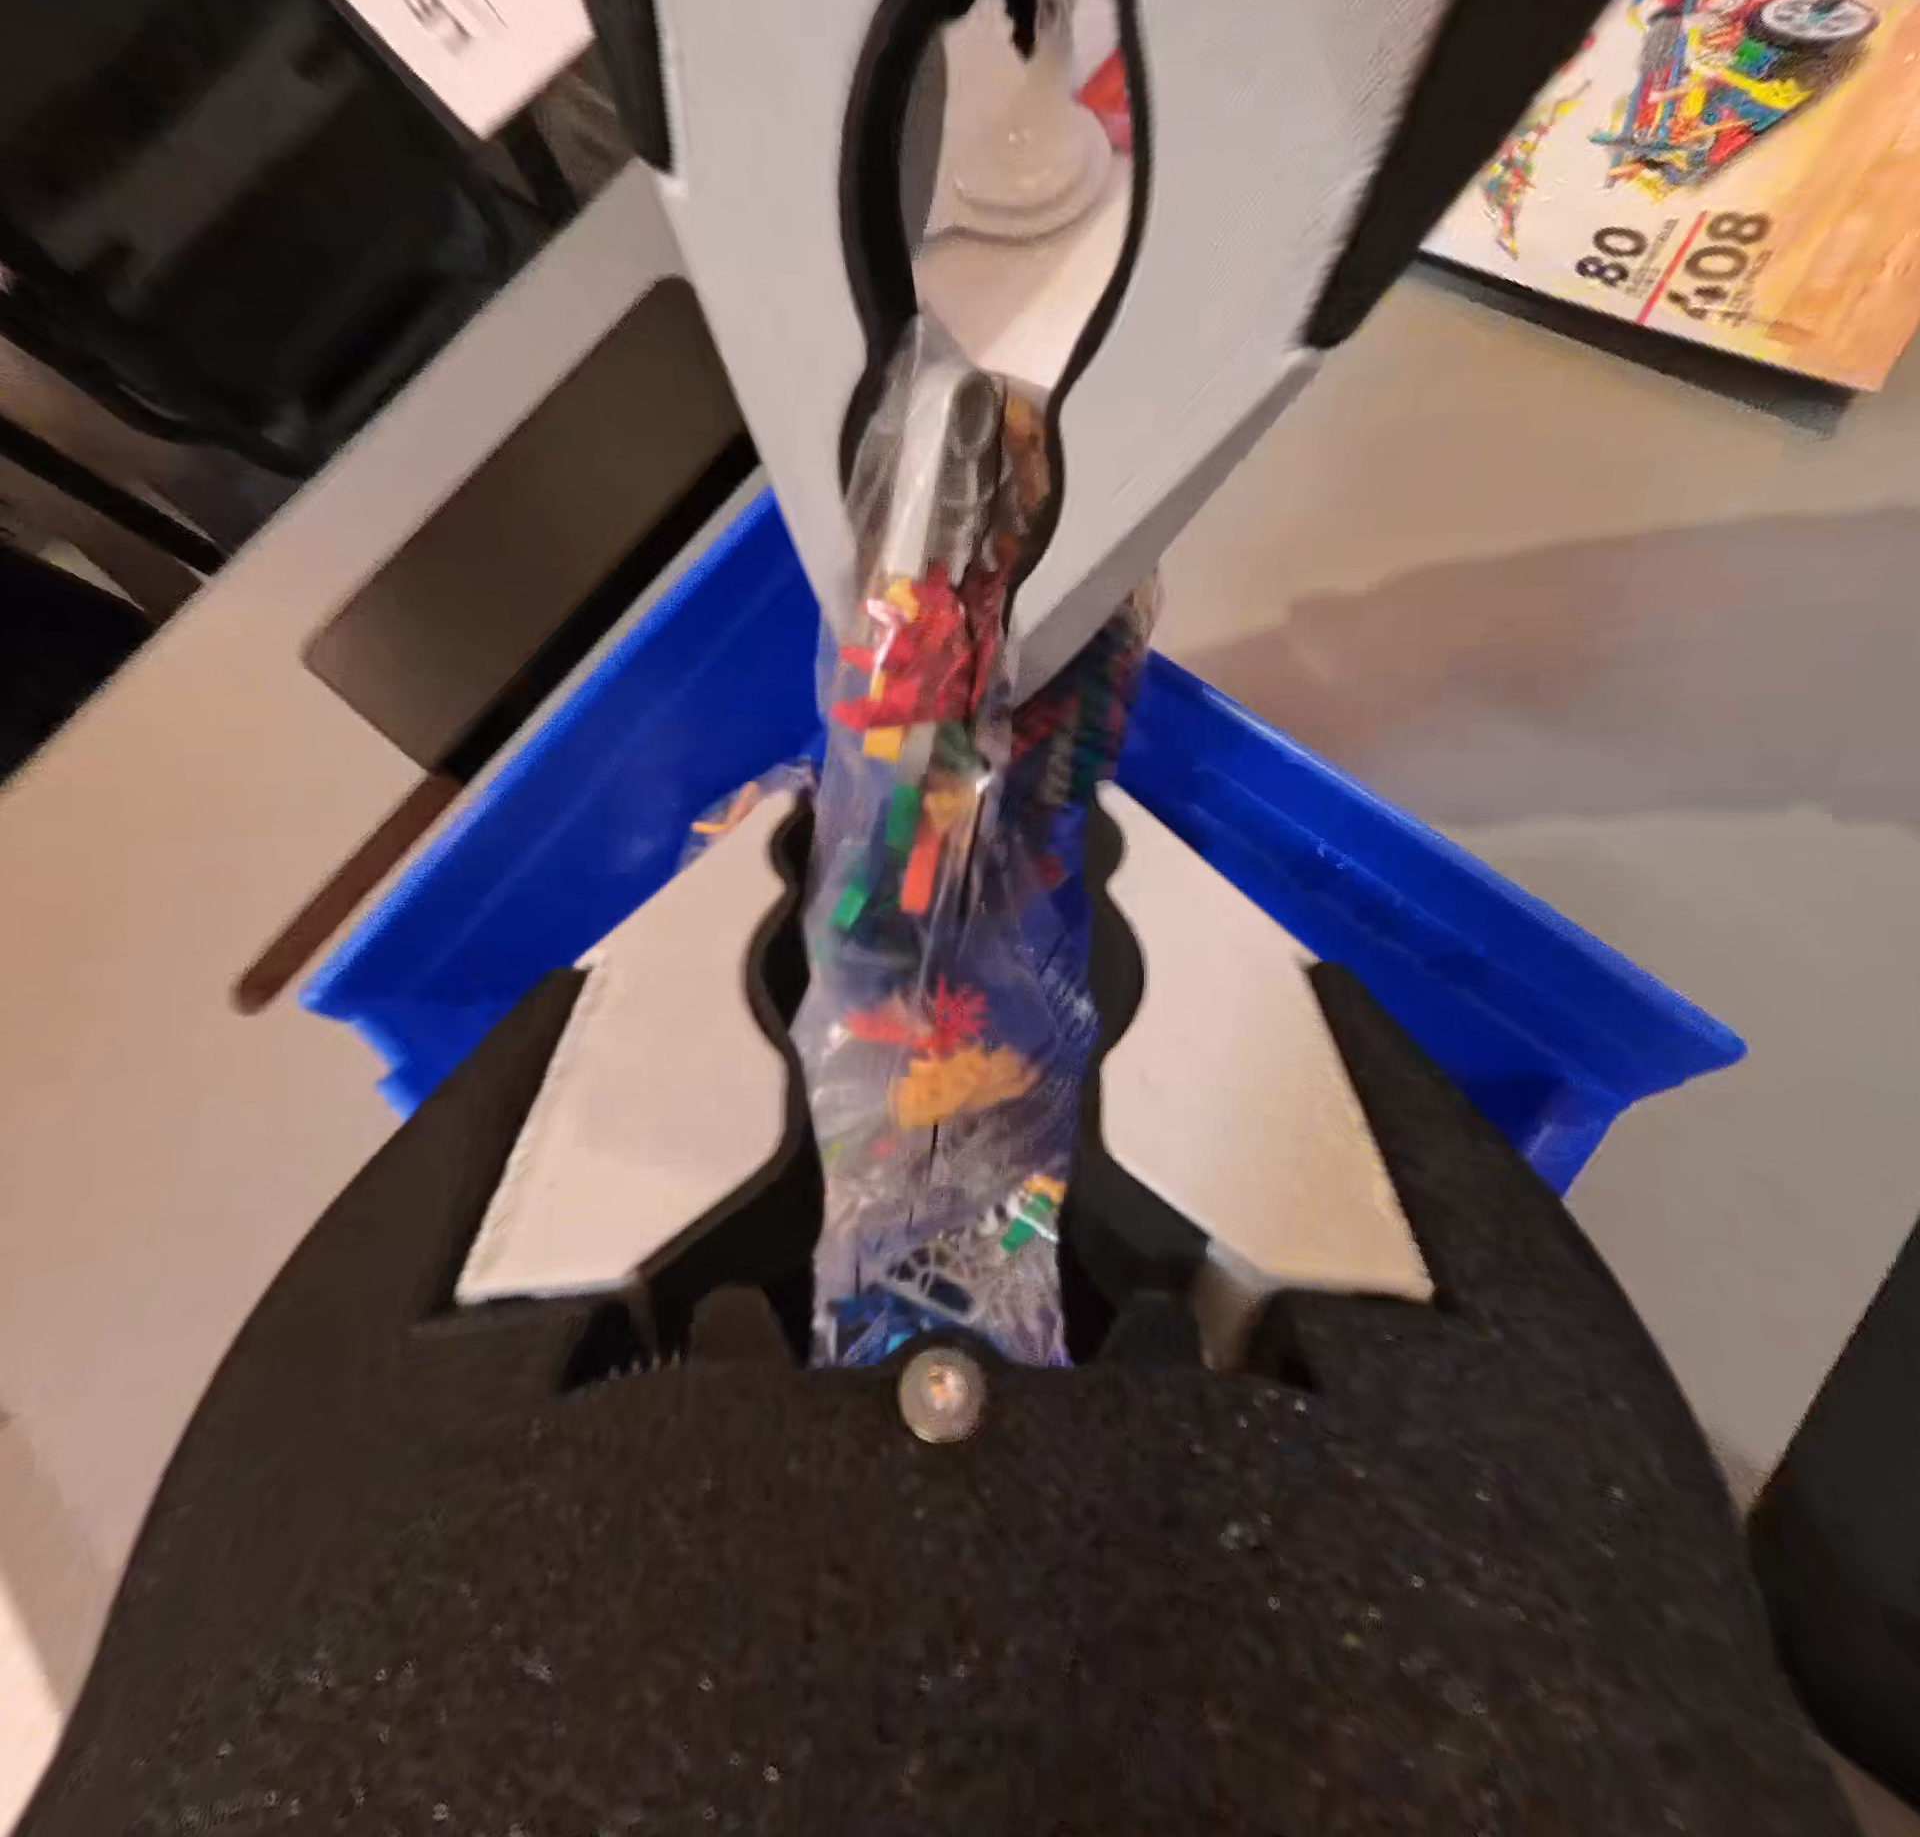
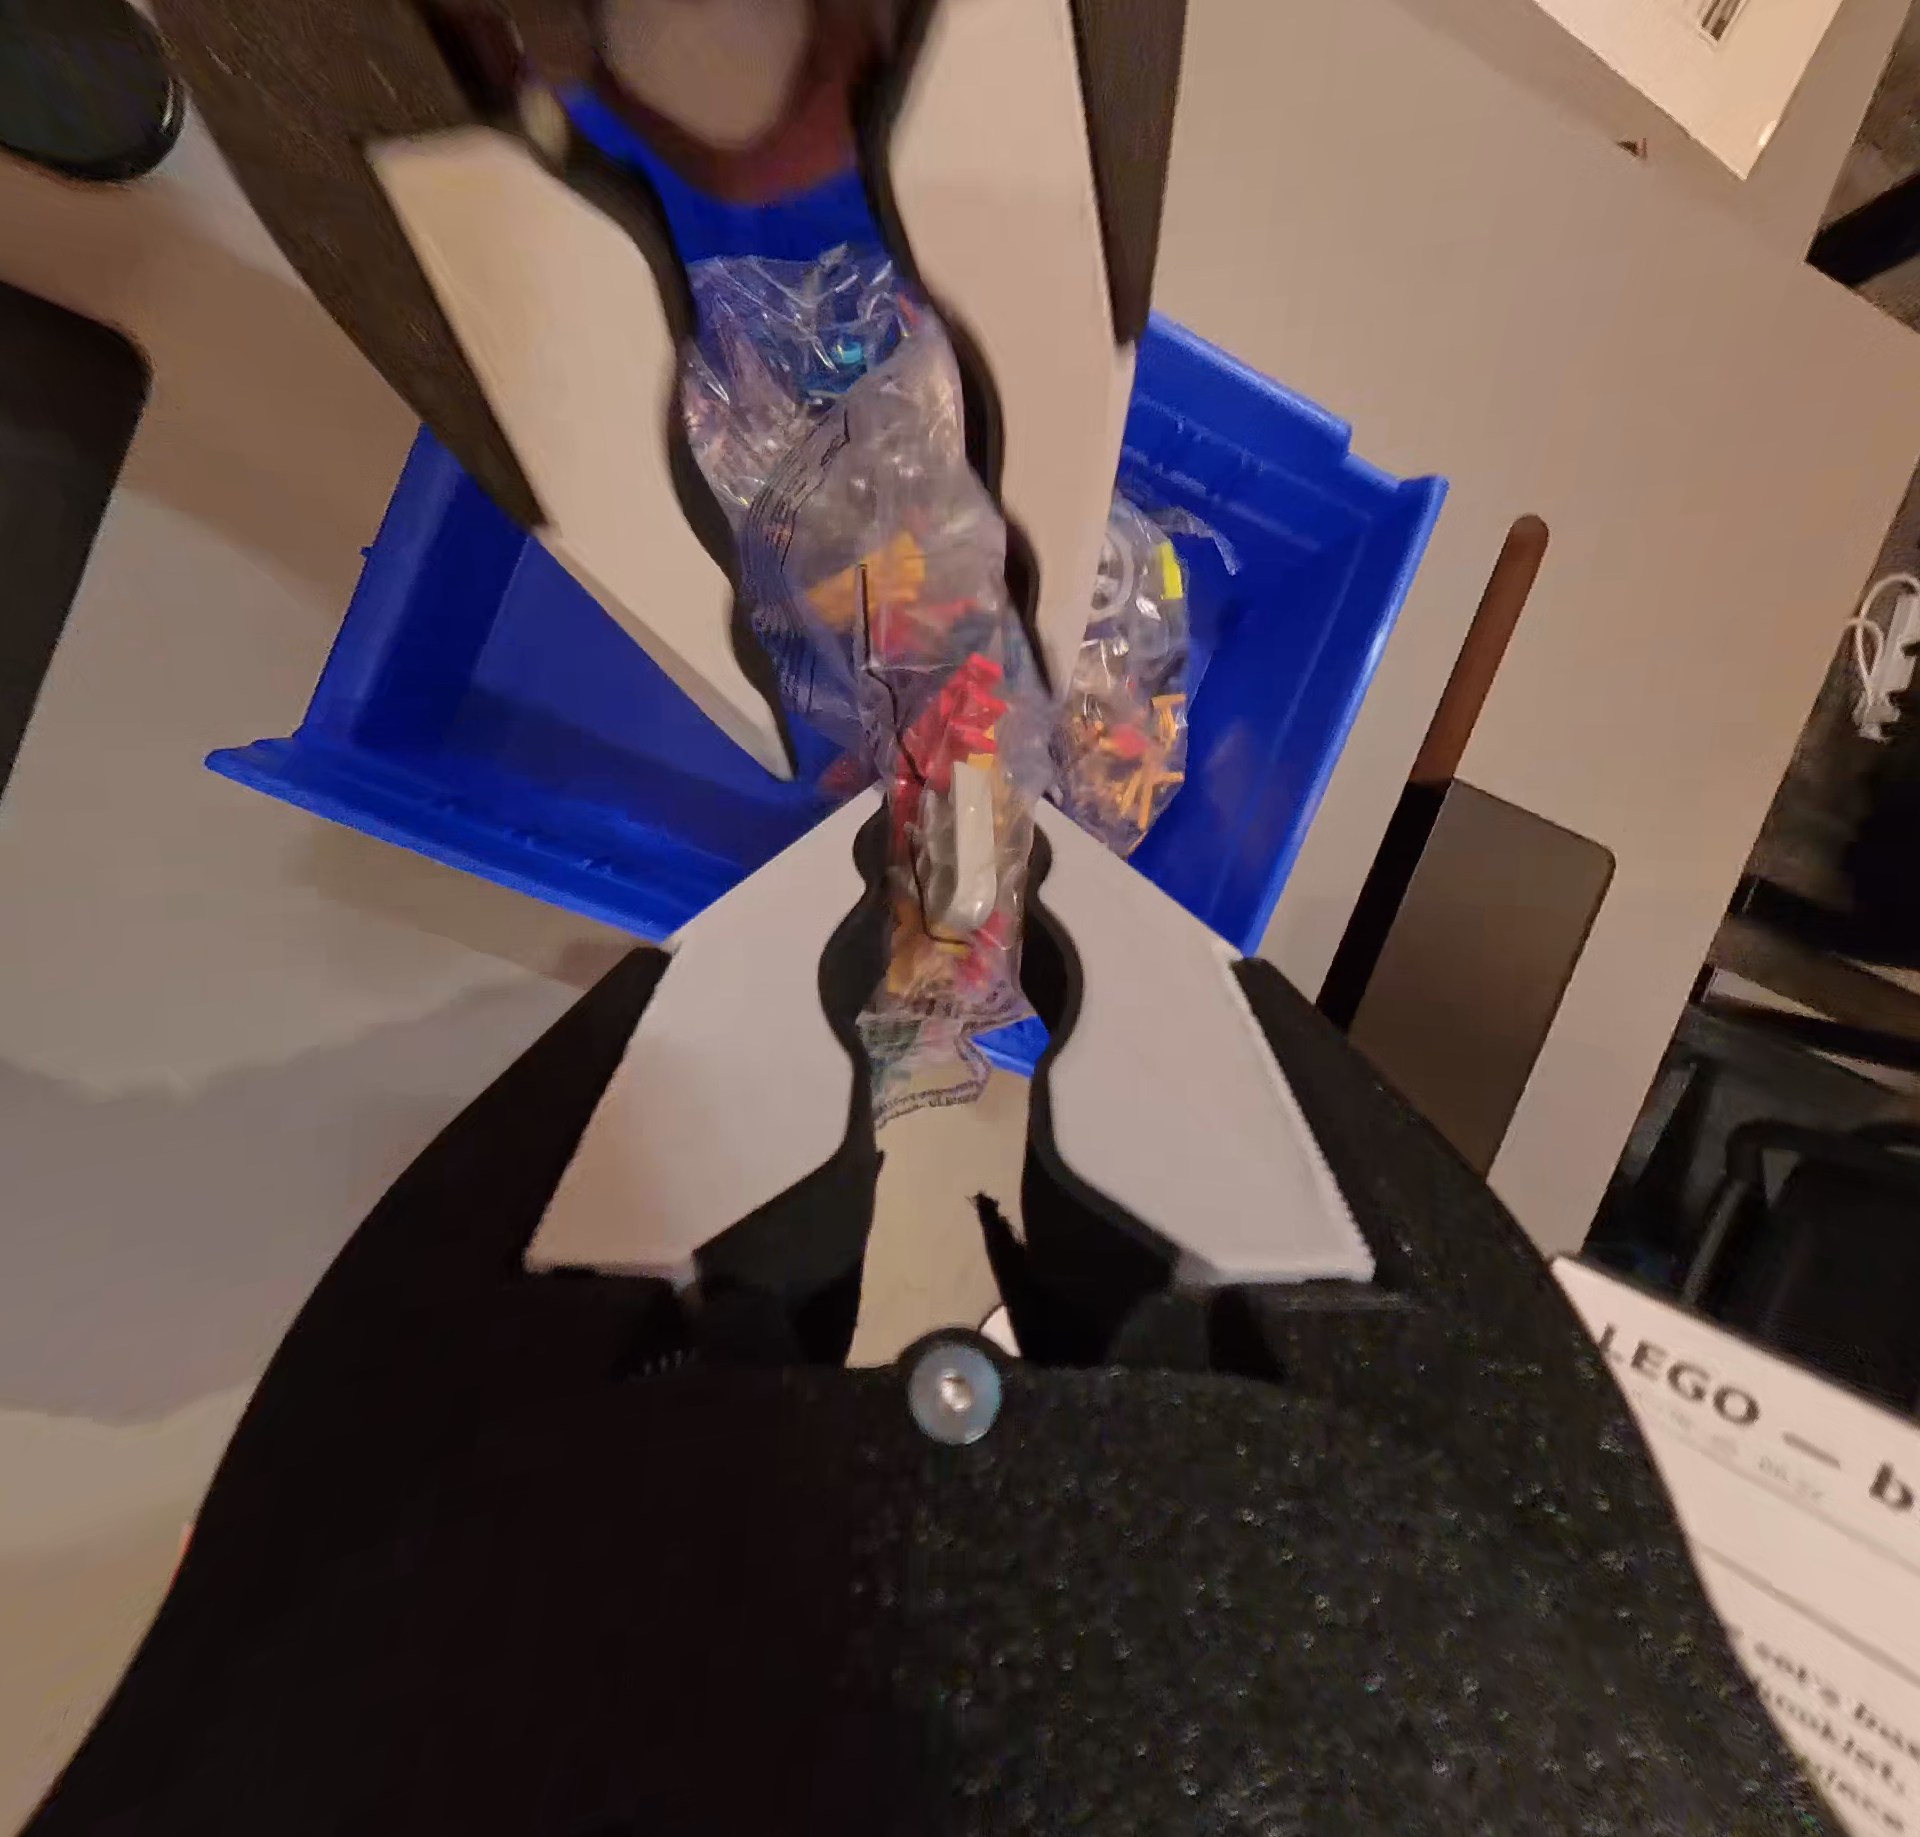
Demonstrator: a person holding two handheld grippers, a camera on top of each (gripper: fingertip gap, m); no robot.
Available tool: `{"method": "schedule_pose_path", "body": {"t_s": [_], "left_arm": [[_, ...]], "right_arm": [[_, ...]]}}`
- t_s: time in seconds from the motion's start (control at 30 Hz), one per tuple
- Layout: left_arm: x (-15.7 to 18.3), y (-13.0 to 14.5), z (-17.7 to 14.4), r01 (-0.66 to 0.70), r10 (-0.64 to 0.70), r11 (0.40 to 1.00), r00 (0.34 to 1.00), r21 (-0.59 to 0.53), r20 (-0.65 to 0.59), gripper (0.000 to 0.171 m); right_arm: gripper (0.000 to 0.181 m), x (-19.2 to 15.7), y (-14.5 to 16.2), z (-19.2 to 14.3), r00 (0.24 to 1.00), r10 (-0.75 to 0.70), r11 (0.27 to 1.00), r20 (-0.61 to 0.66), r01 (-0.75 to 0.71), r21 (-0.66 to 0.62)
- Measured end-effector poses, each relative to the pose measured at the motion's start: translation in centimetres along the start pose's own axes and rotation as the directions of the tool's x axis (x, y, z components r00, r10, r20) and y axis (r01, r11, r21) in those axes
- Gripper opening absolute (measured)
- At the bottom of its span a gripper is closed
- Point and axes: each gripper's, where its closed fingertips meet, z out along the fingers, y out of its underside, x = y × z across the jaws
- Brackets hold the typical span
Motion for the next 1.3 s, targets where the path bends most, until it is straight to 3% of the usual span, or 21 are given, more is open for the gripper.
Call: {"method": "schedule_pose_path", "body": {"t_s": [0.07, 0.13, 0.2, 0.37, 0.47, 0.57, 0.63, 0.73, 0.83, 0.9, 0.97, 1.1, 1.23, 1.3], "left_arm": [[0.1, 0.6, 1.0, 0.04, -0.04, 0.999, 0.999, 0.0, -0.023, 0.01], [0.2, 0.9, 1.1, 0.106, -0.104, 0.994, 0.993, 0.027, -0.052, 0.0], [0.0, 1.3, 0.8, 0.153, -0.151, 0.987, 0.987, 0.046, -0.052, 0.0], [-0.5, 1.6, -0.5, 0.274, -0.265, 0.952, 0.961, 0.139, -0.079, 0.0], [-0.7, 1.3, -1.2, 0.318, -0.303, 0.926, 0.948, 0.204, -0.102, 0.0], [-0.4, 1.8, -1.2, 0.319, -0.3, 0.926, 0.947, 0.204, -0.118, 0.0], [0.0, 1.8, -1.5, 0.321, -0.296, 0.923, 0.945, 0.212, -0.142, 0.0], [-0.8, 0.8, -2.7, 0.322, -0.298, 0.91, 0.946, 0.261, -0.129, 0.031], [-0.9, -0.5, -3.7, 0.273, -0.247, 0.92, 0.961, 0.281, -0.124, 0.04], [-1.0, -1.3, -4.1, 0.269, -0.239, 0.917, 0.962, 0.293, -0.135, 0.035], [-1.2, -1.7, -4.4, 0.24, -0.217, 0.925, 0.97, 0.295, -0.109, 0.011], [-0.6, -2.7, -5.2, 0.223, -0.191, 0.923, 0.973, 0.314, -0.129, 0.008], [-0.5, -3.2, -5.8, 0.236, -0.203, 0.915, 0.97, 0.327, -0.133, 0.019], [-0.7, -3.1, -5.9, 0.247, -0.216, 0.909, 0.968, 0.336, -0.127, 0.01]], "right_arm": [[0.017, 0.3, -0.2, 0.6, 1.0, 0.012, 1.0, -0.003, -0.012, 0.008], [0.025, 0.9, -0.1, 0.5, 0.998, 0.048, 0.998, -0.042, -0.047, 0.032], [0.043, 1.5, 0.3, -0.2, 0.992, 0.102, 0.993, -0.077, -0.097, 0.068], [0.048, 0.7, 2.9, -1.4, 0.968, 0.249, 0.957, -0.025, -0.242, 0.161], [0.036, 0.1, 4.3, 0.0, 0.956, 0.292, 0.941, 0.003, -0.288, 0.178], [0.004, -0.1, 4.2, 0.8, 0.959, 0.285, 0.938, -0.003, -0.278, 0.209], [0.0, 0.0, 4.2, 0.5, 0.967, 0.253, 0.951, -0.027, -0.244, 0.189], [0.0, 0.1, 3.7, -0.7, 0.981, 0.187, 0.974, -0.054, -0.178, 0.14], [0.0, 0.6, 3.0, -1.9, 0.987, 0.13, 0.988, -0.091, -0.122, 0.094], [0.0, 0.9, 2.6, -2.3, 0.989, 0.1, 0.994, -0.107, -0.093, 0.065], [0.0, 1.0, 2.1, -2.8, 0.99, 0.081, 0.996, -0.115, -0.076, 0.05], [0.0, 1.5, 1.4, -4.2, 0.987, 0.07, 0.997, -0.143, -0.064, 0.047], [0.0, 1.2, 1.1, -4.0, 0.991, 0.041, 0.999, -0.131, -0.04, 0.007], [0.0, 1.2, 0.7, -4.2, 0.99, 0.028, 1.0, -0.14, -0.028, 0.001]]}}
